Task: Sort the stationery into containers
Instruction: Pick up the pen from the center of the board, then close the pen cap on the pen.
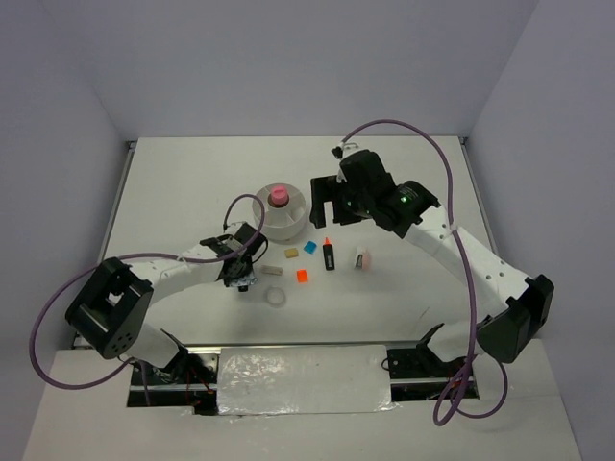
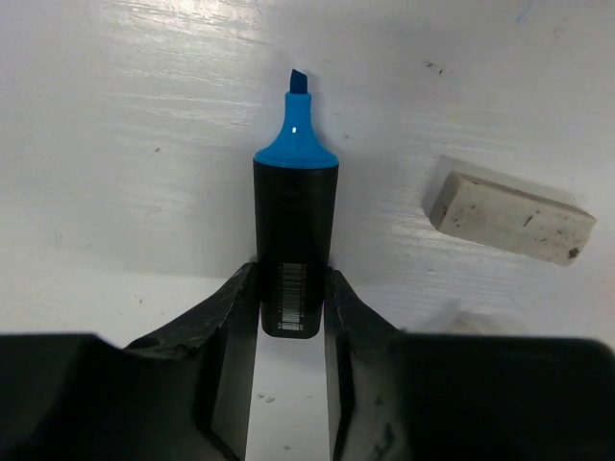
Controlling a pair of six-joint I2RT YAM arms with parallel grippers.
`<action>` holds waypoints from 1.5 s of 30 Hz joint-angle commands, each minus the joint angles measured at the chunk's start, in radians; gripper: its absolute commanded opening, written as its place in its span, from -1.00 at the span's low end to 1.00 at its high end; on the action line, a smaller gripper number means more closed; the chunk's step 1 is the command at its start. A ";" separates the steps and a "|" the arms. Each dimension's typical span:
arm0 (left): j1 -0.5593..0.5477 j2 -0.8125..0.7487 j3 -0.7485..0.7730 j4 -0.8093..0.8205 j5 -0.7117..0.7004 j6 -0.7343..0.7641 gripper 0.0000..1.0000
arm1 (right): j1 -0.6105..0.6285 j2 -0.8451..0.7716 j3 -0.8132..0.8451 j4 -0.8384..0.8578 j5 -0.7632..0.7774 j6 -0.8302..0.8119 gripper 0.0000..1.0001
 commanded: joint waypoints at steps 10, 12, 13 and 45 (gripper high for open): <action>-0.030 -0.438 0.077 -0.278 -0.069 -0.071 -1.00 | 0.119 0.192 0.002 -0.025 0.271 0.511 0.88; -0.030 -0.535 0.116 -0.303 -0.072 -0.032 -1.00 | 0.125 0.277 0.042 -0.037 0.283 0.540 0.77; -0.030 -0.558 0.129 -0.324 -0.072 -0.020 -1.00 | 0.128 0.298 0.047 -0.028 0.286 0.552 0.64; -0.031 -0.727 0.401 -0.536 0.065 0.227 -0.95 | 0.076 0.695 0.180 -0.027 0.342 0.694 0.14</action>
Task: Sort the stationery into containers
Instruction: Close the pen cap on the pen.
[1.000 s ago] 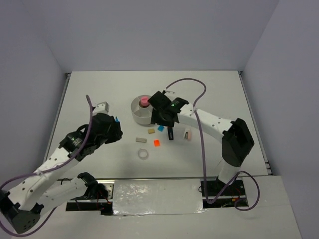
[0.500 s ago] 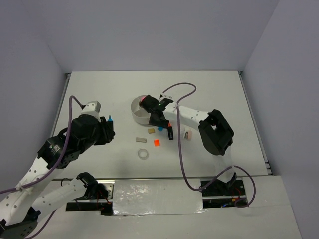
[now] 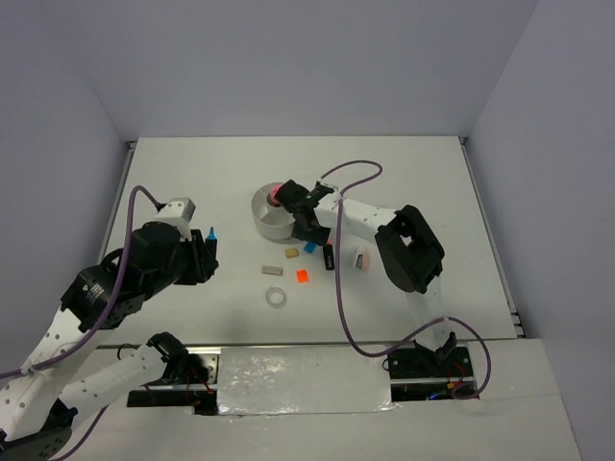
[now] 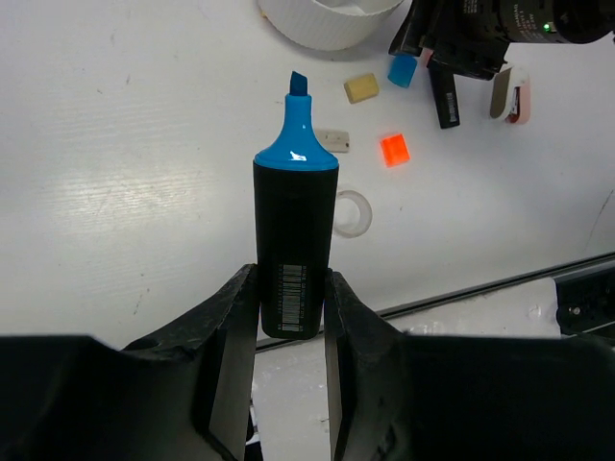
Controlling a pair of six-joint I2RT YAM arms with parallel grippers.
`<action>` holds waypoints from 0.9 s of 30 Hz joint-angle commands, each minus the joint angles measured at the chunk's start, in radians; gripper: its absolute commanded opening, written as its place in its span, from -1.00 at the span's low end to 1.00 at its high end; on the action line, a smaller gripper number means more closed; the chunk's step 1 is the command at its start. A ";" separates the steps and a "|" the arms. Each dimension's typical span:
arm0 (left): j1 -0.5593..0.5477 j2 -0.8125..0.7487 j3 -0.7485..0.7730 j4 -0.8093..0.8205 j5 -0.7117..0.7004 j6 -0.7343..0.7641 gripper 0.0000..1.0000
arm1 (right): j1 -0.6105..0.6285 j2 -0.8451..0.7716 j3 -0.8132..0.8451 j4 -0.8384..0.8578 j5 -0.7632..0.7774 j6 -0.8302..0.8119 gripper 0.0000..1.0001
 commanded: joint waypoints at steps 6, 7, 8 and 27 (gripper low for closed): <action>-0.003 0.021 0.049 0.021 0.024 0.052 -0.95 | -0.002 0.033 0.025 -0.007 0.002 0.040 0.15; -0.004 0.021 0.048 0.024 0.026 0.057 -0.95 | -0.002 0.035 0.019 -0.006 -0.005 0.043 0.15; -0.003 0.019 0.046 0.026 0.024 0.059 -0.95 | -0.001 0.035 0.011 -0.001 -0.010 0.048 0.15; -0.004 0.025 0.012 0.061 0.038 0.069 -0.96 | 0.015 0.043 -0.098 0.046 -0.013 0.075 -0.01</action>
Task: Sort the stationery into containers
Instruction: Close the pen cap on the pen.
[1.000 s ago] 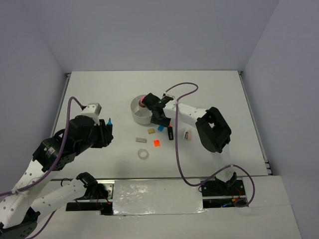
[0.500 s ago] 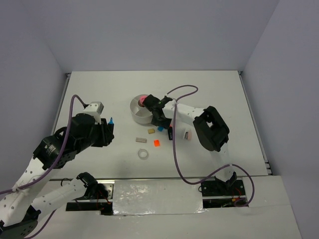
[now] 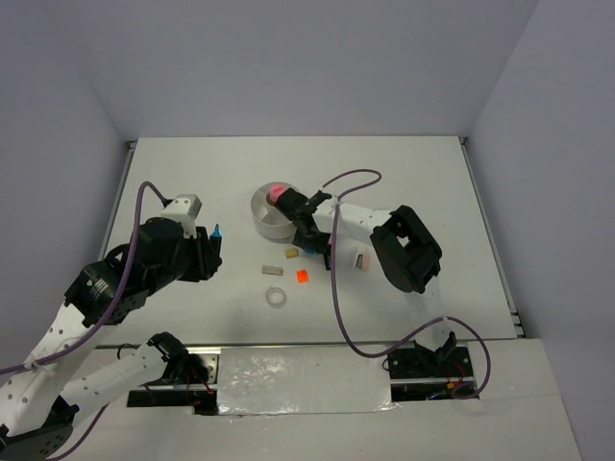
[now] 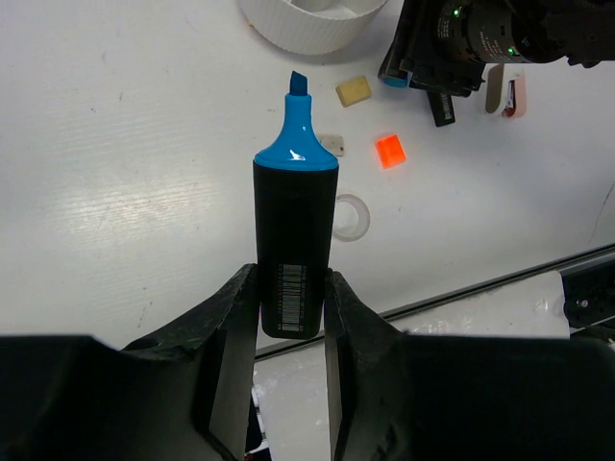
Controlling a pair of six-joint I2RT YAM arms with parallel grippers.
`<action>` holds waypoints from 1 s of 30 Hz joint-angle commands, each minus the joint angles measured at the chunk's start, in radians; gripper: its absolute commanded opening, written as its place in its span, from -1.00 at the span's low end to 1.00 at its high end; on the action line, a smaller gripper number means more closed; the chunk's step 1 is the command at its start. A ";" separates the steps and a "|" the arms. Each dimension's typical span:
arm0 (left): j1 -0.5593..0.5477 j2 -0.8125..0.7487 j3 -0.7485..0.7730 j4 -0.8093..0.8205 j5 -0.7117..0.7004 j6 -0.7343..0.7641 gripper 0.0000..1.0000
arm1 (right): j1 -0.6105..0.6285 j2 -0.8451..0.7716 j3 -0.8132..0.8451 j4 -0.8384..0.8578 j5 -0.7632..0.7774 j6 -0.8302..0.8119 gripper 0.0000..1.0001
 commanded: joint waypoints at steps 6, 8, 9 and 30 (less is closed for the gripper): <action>-0.002 0.005 -0.006 0.041 0.026 0.016 -0.94 | -0.008 0.042 -0.023 0.040 0.011 -0.049 0.22; -0.004 0.008 -0.006 0.042 0.027 0.016 -0.94 | -0.017 0.044 -0.024 0.044 0.010 -0.064 0.20; -0.004 0.008 -0.006 0.044 0.030 0.016 -0.94 | -0.020 0.041 -0.026 0.055 0.008 -0.069 0.19; -0.002 -0.029 -0.059 0.111 0.133 0.007 -1.00 | -0.003 -0.230 -0.194 0.262 -0.012 -0.224 -1.00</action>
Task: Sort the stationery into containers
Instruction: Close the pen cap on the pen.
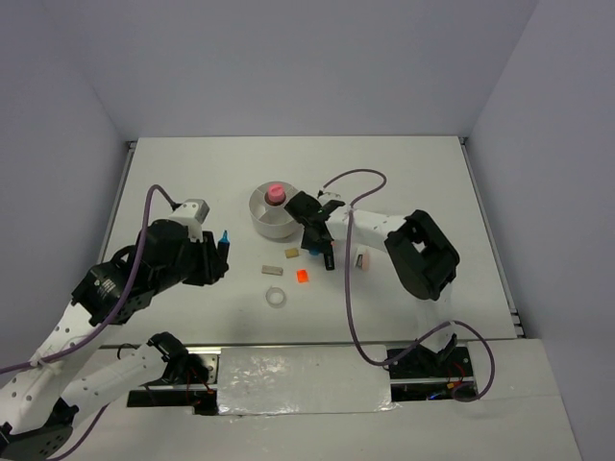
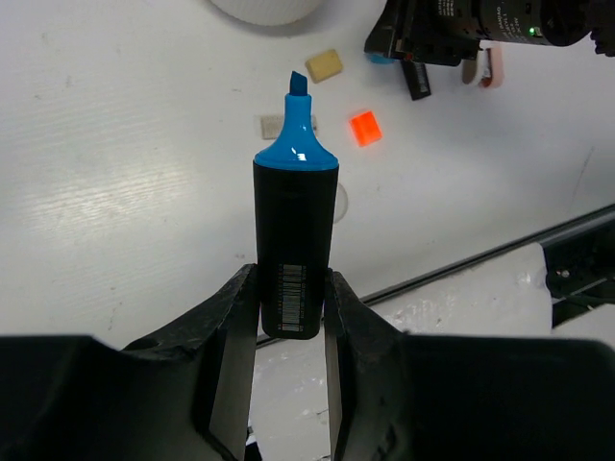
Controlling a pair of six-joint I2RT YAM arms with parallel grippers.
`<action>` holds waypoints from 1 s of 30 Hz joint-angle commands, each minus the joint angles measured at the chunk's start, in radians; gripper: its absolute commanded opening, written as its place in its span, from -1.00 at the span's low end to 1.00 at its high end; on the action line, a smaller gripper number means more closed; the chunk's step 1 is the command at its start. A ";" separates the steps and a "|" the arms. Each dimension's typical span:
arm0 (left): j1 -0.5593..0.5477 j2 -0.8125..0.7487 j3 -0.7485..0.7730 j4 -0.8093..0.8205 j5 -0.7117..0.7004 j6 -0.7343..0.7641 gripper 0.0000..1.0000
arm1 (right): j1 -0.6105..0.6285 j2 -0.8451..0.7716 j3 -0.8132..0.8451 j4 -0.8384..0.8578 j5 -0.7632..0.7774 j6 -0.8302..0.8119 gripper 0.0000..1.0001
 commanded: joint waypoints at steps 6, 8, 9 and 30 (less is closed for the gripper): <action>-0.002 -0.053 -0.070 0.316 0.336 -0.002 -1.00 | 0.014 -0.481 -0.117 0.294 -0.150 -0.242 -1.00; -0.004 -0.056 -0.085 0.401 0.469 -0.051 -1.00 | 0.014 -0.620 -0.143 0.415 -0.229 -0.312 -0.99; -0.004 -0.059 -0.088 0.508 0.512 -0.072 -1.00 | 0.014 -0.668 -0.158 0.459 -0.314 -0.328 -0.99; -0.002 0.026 -0.154 1.308 0.894 -0.498 -1.00 | -0.007 -0.836 -0.100 1.057 -0.930 -0.115 -1.00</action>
